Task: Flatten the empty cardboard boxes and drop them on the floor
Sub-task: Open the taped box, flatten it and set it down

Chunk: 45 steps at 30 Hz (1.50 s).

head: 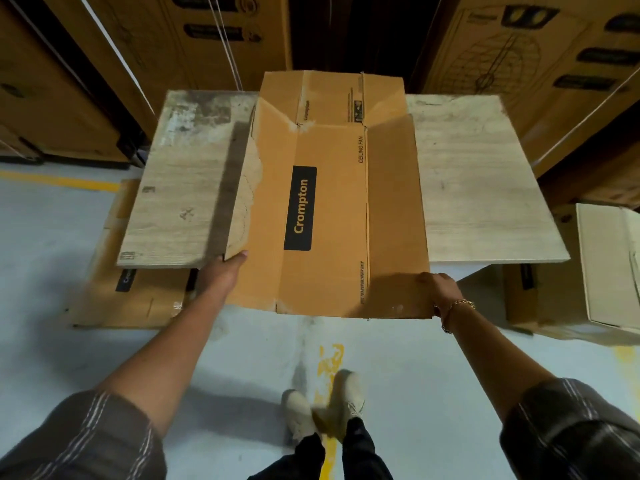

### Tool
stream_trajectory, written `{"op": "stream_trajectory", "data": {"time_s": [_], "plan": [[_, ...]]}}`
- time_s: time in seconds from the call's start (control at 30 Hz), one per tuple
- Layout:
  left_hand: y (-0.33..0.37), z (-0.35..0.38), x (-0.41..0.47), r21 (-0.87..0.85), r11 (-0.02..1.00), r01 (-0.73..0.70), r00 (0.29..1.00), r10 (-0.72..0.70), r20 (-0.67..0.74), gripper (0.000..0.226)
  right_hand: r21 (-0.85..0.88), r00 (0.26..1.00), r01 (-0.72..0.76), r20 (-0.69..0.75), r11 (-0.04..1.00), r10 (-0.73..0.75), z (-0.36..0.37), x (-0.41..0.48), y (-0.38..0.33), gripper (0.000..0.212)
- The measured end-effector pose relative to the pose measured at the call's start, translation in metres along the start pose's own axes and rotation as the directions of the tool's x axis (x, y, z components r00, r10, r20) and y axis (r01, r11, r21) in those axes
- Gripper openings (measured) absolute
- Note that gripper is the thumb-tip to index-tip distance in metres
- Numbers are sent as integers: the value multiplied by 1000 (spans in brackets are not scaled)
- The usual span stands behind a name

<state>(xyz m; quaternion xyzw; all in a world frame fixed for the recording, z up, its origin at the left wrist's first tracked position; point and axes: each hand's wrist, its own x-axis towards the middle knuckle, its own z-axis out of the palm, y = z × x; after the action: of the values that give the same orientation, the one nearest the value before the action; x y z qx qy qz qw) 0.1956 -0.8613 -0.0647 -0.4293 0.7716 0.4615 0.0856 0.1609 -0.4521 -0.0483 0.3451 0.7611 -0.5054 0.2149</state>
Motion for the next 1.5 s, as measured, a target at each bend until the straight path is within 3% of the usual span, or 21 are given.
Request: {"op": "stream_trajectory", "data": {"time_s": [0.1, 0.17, 0.27, 0.37, 0.5, 0.63, 0.77, 0.87, 0.93, 1.07, 1.4, 1.5], "plan": [[8, 7, -21, 57, 997, -49, 999, 50, -20, 65, -62, 1000, 6, -21, 998, -7, 5, 7, -5, 67], [12, 7, -41, 73, 987, -147, 987, 151, -52, 55, -187, 992, 94, -65, 978, -108, 7, 2, -8, 79], [13, -2, -69, 79, 958, -275, 955, 281, -89, 58, -339, 942, 283, -79, 897, -327, 4, -14, -13, 85], [15, -21, -97, 83, 928, -363, 914, 373, -164, 51, -354, 902, 394, -30, 848, -431, -1, -27, -21, 82], [8, -58, -127, 113, 920, -376, 871, 393, -296, 49, -335, 820, 548, 35, 766, -571, 7, -40, -45, 67], [-12, -108, -150, 49, 949, -312, 865, 305, -398, 44, -318, 733, 662, 83, 679, -675, 35, -60, -68, 63], [-47, -163, -164, -29, 955, -294, 836, 242, -493, 63, -304, 643, 757, 186, 579, -743, 85, -94, -91, 54], [-76, -206, -166, -59, 967, -246, 802, 170, -572, 50, -288, 577, 812, 261, 508, -774, 134, -123, -108, 55], [-100, -235, -164, -74, 976, -207, 786, 120, -606, 63, -278, 541, 838, 305, 470, -784, 171, -145, -114, 56], [-147, -301, -155, -144, 971, -190, 780, 60, -623, 38, -217, 462, 886, 342, 409, -818, 247, -194, -113, 67], [-236, -425, -99, -142, 987, -72, 783, -32, -621, 39, -198, 471, 881, 450, 430, -759, 407, -257, -86, 67], [-253, -447, -66, -161, 986, -33, 801, -70, -594, 40, -226, 517, 853, 477, 470, -710, 446, -257, -89, 67]]}}
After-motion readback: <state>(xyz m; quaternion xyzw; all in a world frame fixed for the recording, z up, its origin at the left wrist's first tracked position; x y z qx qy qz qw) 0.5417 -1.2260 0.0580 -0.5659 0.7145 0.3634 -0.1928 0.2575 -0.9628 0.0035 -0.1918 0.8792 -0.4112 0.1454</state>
